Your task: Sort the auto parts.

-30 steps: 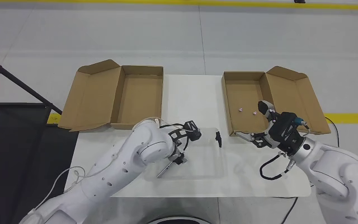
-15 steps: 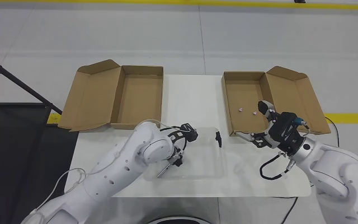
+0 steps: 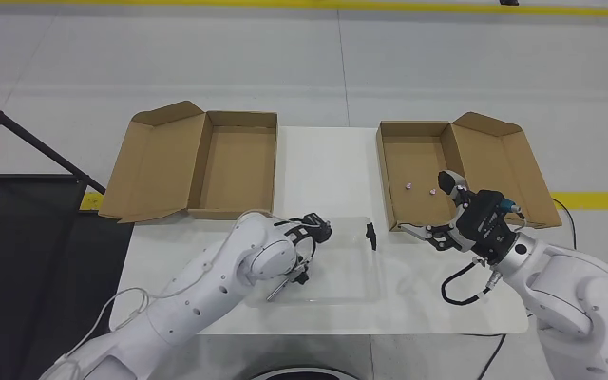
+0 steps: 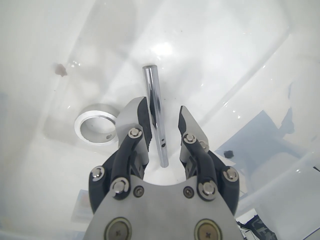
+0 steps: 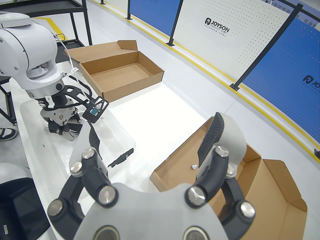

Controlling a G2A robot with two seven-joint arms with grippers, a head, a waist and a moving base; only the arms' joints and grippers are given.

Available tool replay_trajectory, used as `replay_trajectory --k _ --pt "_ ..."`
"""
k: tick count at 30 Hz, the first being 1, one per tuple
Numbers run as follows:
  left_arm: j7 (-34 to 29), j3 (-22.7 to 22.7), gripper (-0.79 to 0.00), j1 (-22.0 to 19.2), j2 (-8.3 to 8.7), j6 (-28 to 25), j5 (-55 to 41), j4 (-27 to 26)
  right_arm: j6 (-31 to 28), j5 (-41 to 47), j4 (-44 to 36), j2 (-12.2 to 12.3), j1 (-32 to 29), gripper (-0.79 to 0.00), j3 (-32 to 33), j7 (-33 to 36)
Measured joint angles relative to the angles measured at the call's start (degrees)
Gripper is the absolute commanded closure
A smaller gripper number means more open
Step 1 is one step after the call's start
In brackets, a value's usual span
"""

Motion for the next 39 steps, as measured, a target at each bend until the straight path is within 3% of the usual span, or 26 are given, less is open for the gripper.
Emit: replay_trajectory --k 7,13,18,28,39 --pt "-1.51 0.78 -0.305 -0.69 -0.45 1.10 -0.10 1.72 0.00 0.00 0.00 0.00 0.00 -0.785 0.00 0.00" --pt "-1.45 1.21 -0.169 -1.42 -0.86 0.83 -0.83 3.22 0.00 0.00 0.00 0.00 0.00 -0.785 0.00 0.00" --pt "-1.73 1.47 0.000 -1.86 -1.12 1.00 -1.01 4.09 0.00 0.00 0.00 0.00 0.00 -0.785 0.00 0.00" --pt "-0.97 -1.05 0.000 -1.27 -0.73 0.29 -2.48 2.31 0.00 0.00 0.00 0.00 0.00 -0.785 0.00 0.00" --pt "3.35 -13.49 0.000 6.35 2.65 -6.29 -7.54 -6.71 0.00 0.00 0.00 0.00 0.00 -0.785 0.00 0.00"
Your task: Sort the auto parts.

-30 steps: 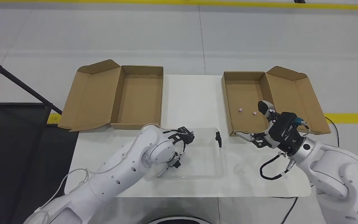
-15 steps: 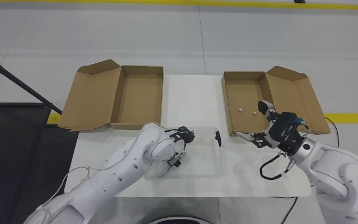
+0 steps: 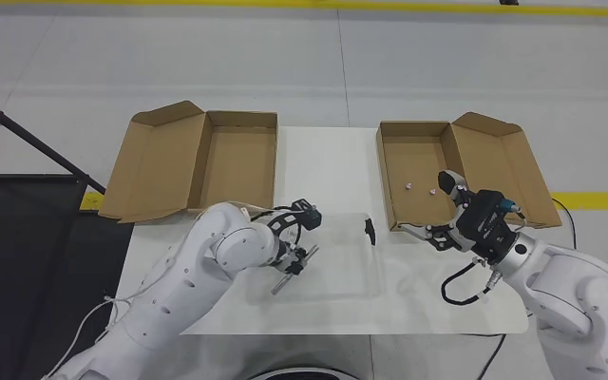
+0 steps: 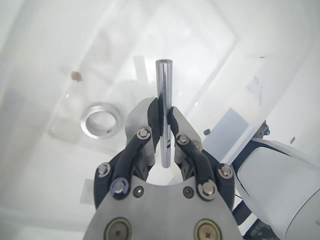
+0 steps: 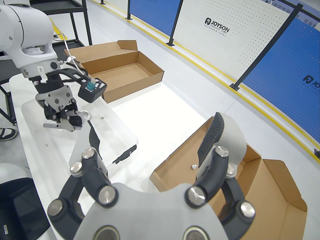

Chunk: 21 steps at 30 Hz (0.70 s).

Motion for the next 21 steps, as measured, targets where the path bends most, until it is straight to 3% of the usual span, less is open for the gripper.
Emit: replay_trajectory --k 13,21 --pt "0.42 -0.79 0.000 0.89 0.23 0.18 0.67 -0.55 0.00 0.00 0.00 0.00 0.00 -0.785 0.00 0.00" --pt "12.07 -6.01 0.000 1.33 0.18 0.69 -9.32 -0.17 0.00 0.00 0.00 0.00 0.00 -0.785 0.00 0.00"
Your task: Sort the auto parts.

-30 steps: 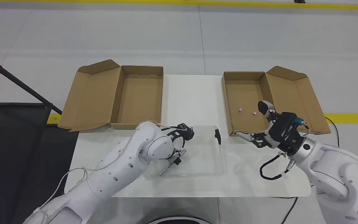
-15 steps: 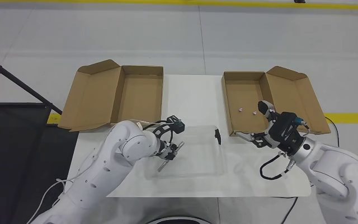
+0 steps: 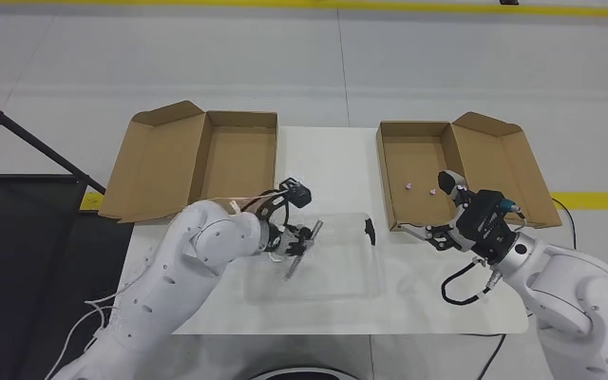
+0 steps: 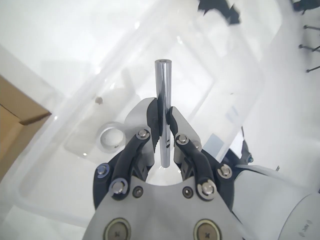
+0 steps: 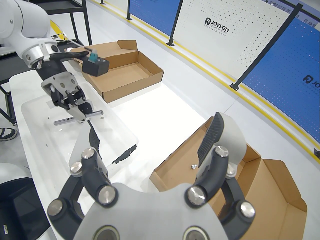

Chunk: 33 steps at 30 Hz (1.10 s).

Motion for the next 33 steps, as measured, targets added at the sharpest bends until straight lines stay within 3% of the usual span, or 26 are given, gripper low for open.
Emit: replay_trajectory --k 5,9,18,24,33 --pt "6.22 -3.86 0.000 0.41 -0.04 -2.37 -10.18 1.52 0.00 0.00 0.00 0.00 0.00 -0.785 0.00 0.00" --pt "10.33 -7.18 0.000 -1.24 -0.38 -8.28 -25.07 7.21 0.00 0.00 0.00 0.00 0.00 -0.785 0.00 0.00" --pt "16.96 -5.79 0.000 -7.14 -1.92 -19.47 -42.85 17.99 0.00 0.00 0.00 0.00 0.00 -0.785 0.00 0.00" --pt "19.47 -4.69 0.000 -8.81 -2.48 -23.54 -45.85 20.73 0.00 0.00 0.00 0.00 0.00 -0.785 0.00 0.00" --pt "19.82 -5.45 0.000 -9.39 -1.94 -21.91 -39.63 19.66 0.00 0.00 0.00 0.00 0.00 -0.785 0.00 0.00"
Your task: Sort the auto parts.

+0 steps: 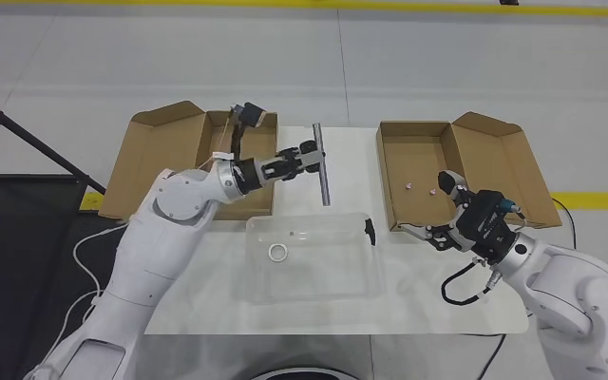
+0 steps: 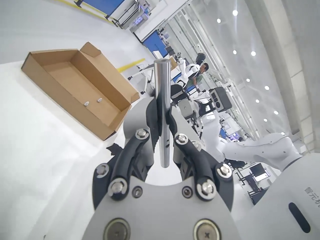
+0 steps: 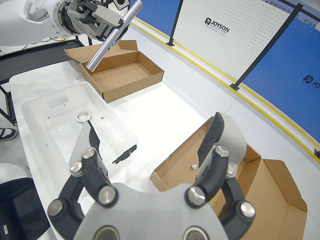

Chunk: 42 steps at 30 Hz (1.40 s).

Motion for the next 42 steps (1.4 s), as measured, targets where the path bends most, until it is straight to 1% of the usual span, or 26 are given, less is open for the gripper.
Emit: replay_trajectory --k 2,5,9,12,13,26,29,32,33,35,36,38,39,42 --pt "-0.31 -1.43 0.000 0.39 0.56 1.93 3.85 -1.49 0.00 0.00 0.00 0.00 0.00 -0.785 0.00 0.00" --pt "-1.69 -5.24 0.000 1.79 1.84 6.86 10.67 -5.19 0.00 0.00 0.00 0.00 0.00 -0.785 0.00 0.00" --pt "-4.24 -12.32 0.000 5.50 3.73 13.79 18.04 -11.44 0.00 0.00 0.00 0.00 0.00 -0.785 0.00 0.00" --pt "-5.63 -17.26 0.000 8.68 4.78 17.68 21.19 -15.53 0.00 0.00 0.00 0.00 0.00 -0.785 0.00 0.00" --pt "-5.75 -18.01 0.000 9.11 4.90 18.34 21.65 -16.13 0.00 0.00 0.00 0.00 0.00 -0.785 0.00 0.00" --pt "-5.41 -17.89 0.000 9.26 4.88 18.43 21.92 -15.77 0.00 0.00 0.00 0.00 0.00 -0.785 0.00 0.00" --pt "-2.63 -17.50 0.000 8.64 4.90 21.33 23.83 -12.43 0.00 0.00 0.00 0.00 0.00 -0.785 0.00 0.00" --pt "-2.01 -16.70 0.000 5.57 5.10 25.41 28.36 -7.00 0.00 0.00 0.00 0.00 0.00 -0.785 0.00 0.00" --pt "-2.43 -16.18 0.000 3.93 5.18 26.84 30.44 -4.18 0.00 0.00 0.00 0.00 0.00 -0.785 0.00 0.00" --pt "-3.39 -15.29 0.000 1.27 5.23 28.04 32.26 0.33 0.00 0.00 0.00 0.00 0.00 -0.785 0.00 0.00" --pt "-4.33 -14.51 0.000 -0.56 5.23 28.30 33.11 3.70 0.00 0.00 0.00 0.00 0.00 -0.785 0.00 0.00" --pt "-5.91 -13.10 0.000 -3.49 5.10 27.74 33.67 8.81 0.00 0.00 0.00 0.00 0.00 -0.785 0.00 0.00" --pt "-6.55 -11.77 0.000 -5.31 4.95 26.93 34.39 12.08 0.00 0.00 0.00 0.00 0.00 -0.785 0.00 0.00" --pt "-9.58 -7.38 0.000 -9.71 4.25 24.95 36.16 19.62 0.00 0.00 0.00 0.00 0.00 -0.785 0.00 0.00"
